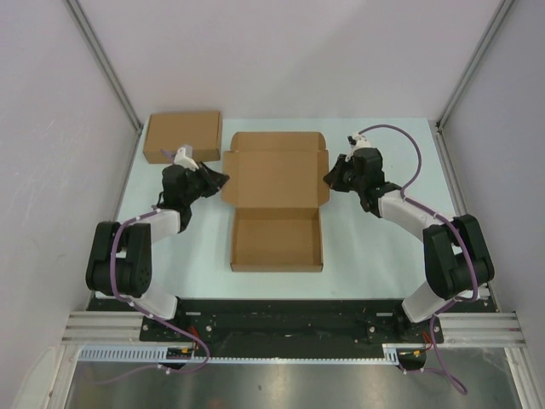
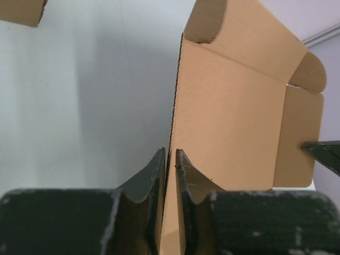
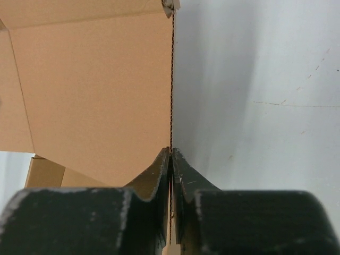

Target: Fold the paper box

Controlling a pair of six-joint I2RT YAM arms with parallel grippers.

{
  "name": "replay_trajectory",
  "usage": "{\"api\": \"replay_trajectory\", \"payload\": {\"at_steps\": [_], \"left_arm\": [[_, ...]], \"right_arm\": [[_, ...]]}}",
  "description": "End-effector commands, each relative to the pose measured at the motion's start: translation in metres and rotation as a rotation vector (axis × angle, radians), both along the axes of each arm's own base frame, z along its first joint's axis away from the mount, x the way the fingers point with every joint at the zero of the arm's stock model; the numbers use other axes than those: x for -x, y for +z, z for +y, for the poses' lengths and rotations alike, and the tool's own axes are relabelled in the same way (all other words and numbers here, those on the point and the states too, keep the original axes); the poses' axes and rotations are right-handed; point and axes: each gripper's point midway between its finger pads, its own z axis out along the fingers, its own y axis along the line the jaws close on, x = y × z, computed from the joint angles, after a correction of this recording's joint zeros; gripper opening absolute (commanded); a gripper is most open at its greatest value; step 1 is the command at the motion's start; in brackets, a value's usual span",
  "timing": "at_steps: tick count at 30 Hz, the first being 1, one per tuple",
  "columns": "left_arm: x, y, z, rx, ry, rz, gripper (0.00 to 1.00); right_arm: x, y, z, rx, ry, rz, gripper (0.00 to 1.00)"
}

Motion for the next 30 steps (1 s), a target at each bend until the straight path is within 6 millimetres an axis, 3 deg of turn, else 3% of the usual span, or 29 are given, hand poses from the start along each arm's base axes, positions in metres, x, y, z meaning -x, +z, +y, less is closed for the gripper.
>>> {"api": "replay_trajectory", "payload": {"at_steps": [1, 2, 5, 10, 14, 21, 30], "left_arm": [[0.003, 0.028, -0.015, 0.029, -0.066, -0.096, 0.17], [0.004, 0.03, -0.016, 0.029, -0.067, -0.101, 0.17], [0.006, 0.032, -0.02, 0.029, -0.081, -0.105, 0.14], [0.011, 0.033, -0.028, -0.007, -0.103, -0.116, 0.03], [0.016, 0.038, -0.036, -0.077, -0.089, -0.139, 0.0], [0.03, 0.042, -0.067, -0.183, -0.088, -0.147, 0.0], [0.04, 0.026, -0.078, -0.318, -0.031, -0.11, 0.0]], "right_arm": [[-0.001, 0.016, 0.004, -0.002, 0.012, -0.053, 0.12], [-0.001, 0.015, 0.003, -0.001, 0.01, -0.05, 0.18], [-0.001, 0.012, 0.003, 0.003, 0.009, -0.045, 0.22], [0.0, 0.004, 0.005, 0.029, 0.004, -0.032, 0.0], [0.003, -0.002, 0.005, 0.053, -0.008, -0.016, 0.0], [0.007, -0.005, 0.01, 0.106, -0.087, -0.023, 0.0], [0.017, -0.013, 0.02, 0.162, -0.105, -0.013, 0.0]]}}
